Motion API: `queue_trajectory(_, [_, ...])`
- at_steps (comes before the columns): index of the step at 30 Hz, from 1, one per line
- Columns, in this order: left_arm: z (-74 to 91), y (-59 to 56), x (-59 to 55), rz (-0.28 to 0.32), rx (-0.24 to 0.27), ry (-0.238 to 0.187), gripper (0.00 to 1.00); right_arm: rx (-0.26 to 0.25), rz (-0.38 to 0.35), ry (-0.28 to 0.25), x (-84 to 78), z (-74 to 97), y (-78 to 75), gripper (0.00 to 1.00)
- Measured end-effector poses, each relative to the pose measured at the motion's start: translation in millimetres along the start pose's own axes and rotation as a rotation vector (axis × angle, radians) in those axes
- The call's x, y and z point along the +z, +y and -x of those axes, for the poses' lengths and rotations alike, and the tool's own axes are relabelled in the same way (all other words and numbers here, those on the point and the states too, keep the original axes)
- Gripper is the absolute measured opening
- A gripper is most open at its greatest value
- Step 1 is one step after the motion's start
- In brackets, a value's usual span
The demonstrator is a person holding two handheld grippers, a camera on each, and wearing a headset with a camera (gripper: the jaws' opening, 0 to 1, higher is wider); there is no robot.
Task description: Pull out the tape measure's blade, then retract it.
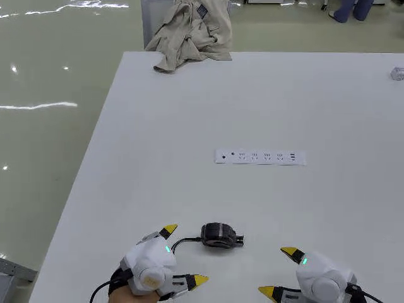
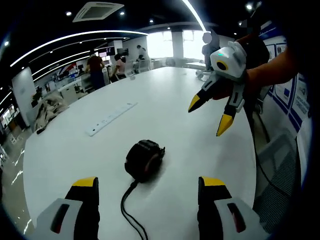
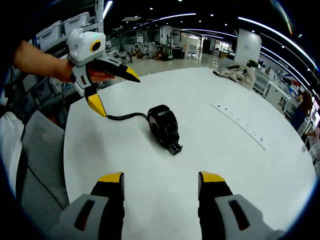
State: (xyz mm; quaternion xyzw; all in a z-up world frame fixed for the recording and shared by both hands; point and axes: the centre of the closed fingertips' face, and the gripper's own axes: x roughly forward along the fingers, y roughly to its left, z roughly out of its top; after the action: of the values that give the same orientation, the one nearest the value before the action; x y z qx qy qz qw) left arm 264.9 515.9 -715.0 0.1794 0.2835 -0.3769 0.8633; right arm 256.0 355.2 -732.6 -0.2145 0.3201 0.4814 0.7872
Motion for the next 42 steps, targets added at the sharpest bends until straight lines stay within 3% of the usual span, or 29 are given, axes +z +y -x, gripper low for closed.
queue_trajectory(8, [-18.9,-2.2,1.7,-0.127,-0.089,0.046,0.78,0.053,0.082,0.038,-4.9,-20.2,-4.2,0.56])
queue_trajectory(18, [-39.5,-6.3,3.2,-0.221,-0.159,0.074,0.76,0.089,0.129,0.058,-6.6,-39.7,-10.0,0.54])
queue_trajectory(32, [-68.2,-3.6,5.4,-0.267,-0.227,0.094,0.71,0.136,0.219,0.098,-0.4,-65.2,-20.0,0.51])
queue_trajectory(42, [-86.9,2.3,7.4,-0.332,-0.274,0.115,0.66,0.168,0.251,0.109,5.2,-84.6,-22.1,0.51])
